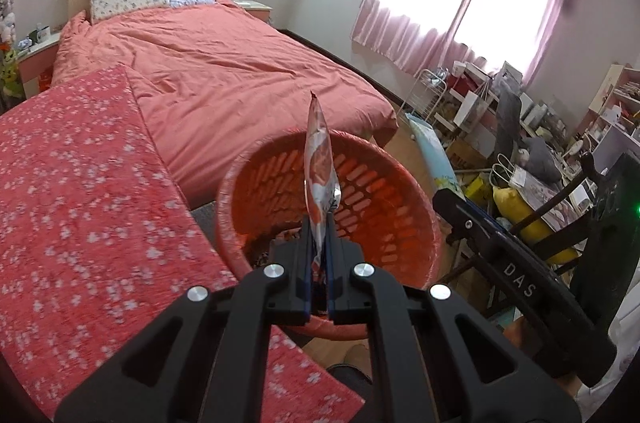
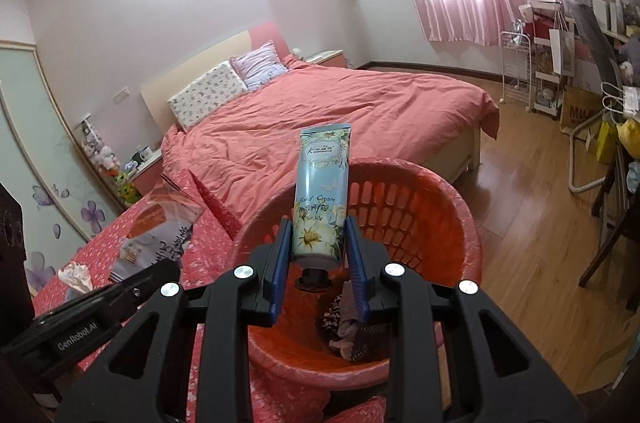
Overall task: Collect trash
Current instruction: 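Open both tools to drop the snack bag and tube into the basket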
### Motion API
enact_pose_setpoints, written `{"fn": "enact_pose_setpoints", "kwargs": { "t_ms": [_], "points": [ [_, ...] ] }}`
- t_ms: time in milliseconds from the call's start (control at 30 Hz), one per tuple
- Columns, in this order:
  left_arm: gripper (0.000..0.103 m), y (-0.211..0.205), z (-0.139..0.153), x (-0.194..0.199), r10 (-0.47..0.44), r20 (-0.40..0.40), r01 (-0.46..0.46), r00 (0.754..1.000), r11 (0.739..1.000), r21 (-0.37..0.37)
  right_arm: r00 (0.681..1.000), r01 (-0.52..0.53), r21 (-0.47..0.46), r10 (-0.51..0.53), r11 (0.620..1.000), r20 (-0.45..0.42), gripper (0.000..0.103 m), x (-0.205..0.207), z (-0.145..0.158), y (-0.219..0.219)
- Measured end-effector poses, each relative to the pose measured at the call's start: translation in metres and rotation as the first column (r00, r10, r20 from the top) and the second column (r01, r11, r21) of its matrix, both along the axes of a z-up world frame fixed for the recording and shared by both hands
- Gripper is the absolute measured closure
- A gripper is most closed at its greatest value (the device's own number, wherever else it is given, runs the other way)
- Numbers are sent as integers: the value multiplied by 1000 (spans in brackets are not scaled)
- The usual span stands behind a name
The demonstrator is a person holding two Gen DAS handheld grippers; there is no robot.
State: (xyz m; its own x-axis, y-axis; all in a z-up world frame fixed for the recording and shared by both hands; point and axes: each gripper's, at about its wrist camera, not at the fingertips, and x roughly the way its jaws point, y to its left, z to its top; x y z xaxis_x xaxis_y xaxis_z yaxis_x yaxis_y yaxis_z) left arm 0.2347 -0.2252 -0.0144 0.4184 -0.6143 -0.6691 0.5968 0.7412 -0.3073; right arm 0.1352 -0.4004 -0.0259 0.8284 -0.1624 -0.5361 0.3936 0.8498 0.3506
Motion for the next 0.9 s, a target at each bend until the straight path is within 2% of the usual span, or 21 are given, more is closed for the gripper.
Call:
{"fn": "enact_pose_setpoints", "kwargs": {
  "t_ms": [167, 233, 333, 433, 667, 900],
  "points": [
    [94, -15, -11, 2, -3, -13, 3, 1000, 1000, 15, 1000, 5, 16, -5, 1000, -4, 75, 3, -4, -6],
    [81, -17, -15, 5, 7, -20, -7, 1000, 1000, 23, 1000, 1, 30, -1, 1000, -9, 75, 5, -6, -9],
    [68, -15, -22, 9, 23, -28, -22, 999, 999, 40, 1000, 5, 45, -4, 999, -15, 73, 6, -9, -12],
    [65, -12, -28, 12, 38, -36, -36, 999, 998, 53, 1000, 10, 40, -9, 999, -24, 64, 5, -11, -12],
    [62, 18, -33, 17, 90, -23, -88, 996, 992, 89, 999, 0, 28, 1, 1000, -52, 64, 8, -13, -4],
    [57, 67, -28, 20, 172, 21, -173, 985, 976, 133, 997, -38, -1, 38, 999, -62, 64, 13, -9, 13]
  ]
}}
